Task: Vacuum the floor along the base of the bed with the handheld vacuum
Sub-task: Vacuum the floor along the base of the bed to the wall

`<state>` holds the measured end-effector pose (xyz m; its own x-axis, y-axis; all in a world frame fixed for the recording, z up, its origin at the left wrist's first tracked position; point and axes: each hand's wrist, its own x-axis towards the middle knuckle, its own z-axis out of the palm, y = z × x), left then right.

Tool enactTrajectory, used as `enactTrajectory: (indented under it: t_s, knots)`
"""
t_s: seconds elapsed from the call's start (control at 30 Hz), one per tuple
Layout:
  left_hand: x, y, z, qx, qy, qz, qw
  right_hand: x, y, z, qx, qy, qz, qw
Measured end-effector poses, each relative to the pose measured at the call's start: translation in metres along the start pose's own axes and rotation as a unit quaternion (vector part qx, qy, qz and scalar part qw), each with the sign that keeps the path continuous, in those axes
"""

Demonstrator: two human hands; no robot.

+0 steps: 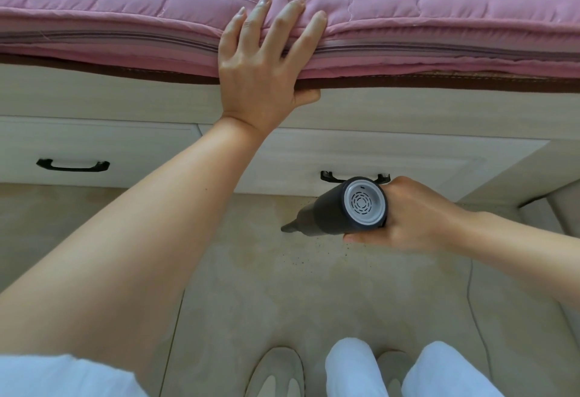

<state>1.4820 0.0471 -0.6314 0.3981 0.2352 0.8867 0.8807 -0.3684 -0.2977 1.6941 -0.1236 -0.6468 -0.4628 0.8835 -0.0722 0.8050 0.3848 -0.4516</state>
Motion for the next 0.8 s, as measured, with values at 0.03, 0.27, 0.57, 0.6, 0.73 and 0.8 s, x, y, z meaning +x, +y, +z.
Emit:
enactTrajectory:
  t_s: [0.03,0.27,0.57,0.6,0.73,0.8]
  knots:
    - [0.0,0.0,0.0,-0.002,-0.001,-0.002,1.0,-0.001,0.0,-0.001,0.002,0.001,0.0,1.0]
    - [0.001,0.001,-0.002,-0.004,-0.01,-0.007,1.0,-0.007,0.0,-0.012,0.043,-0.044,-0.01,0.998]
    - [0.0,0.001,-0.003,-0.004,-0.008,-0.007,1.0,-0.011,-0.005,-0.012,0.023,-0.078,-0.009,0.997]
    - [0.0,0.001,-0.003,-0.005,-0.006,-0.008,1.0,-0.011,-0.005,-0.011,0.016,-0.066,-0.009,0.998]
    - [0.0,0.002,-0.002,-0.006,-0.002,-0.008,1.0,-0.01,-0.006,-0.005,0.003,-0.034,0.0,0.999]
    - [0.0,0.003,-0.002,-0.007,0.003,-0.008,1.0,-0.01,-0.006,-0.004,-0.001,-0.031,-0.007,0.999]
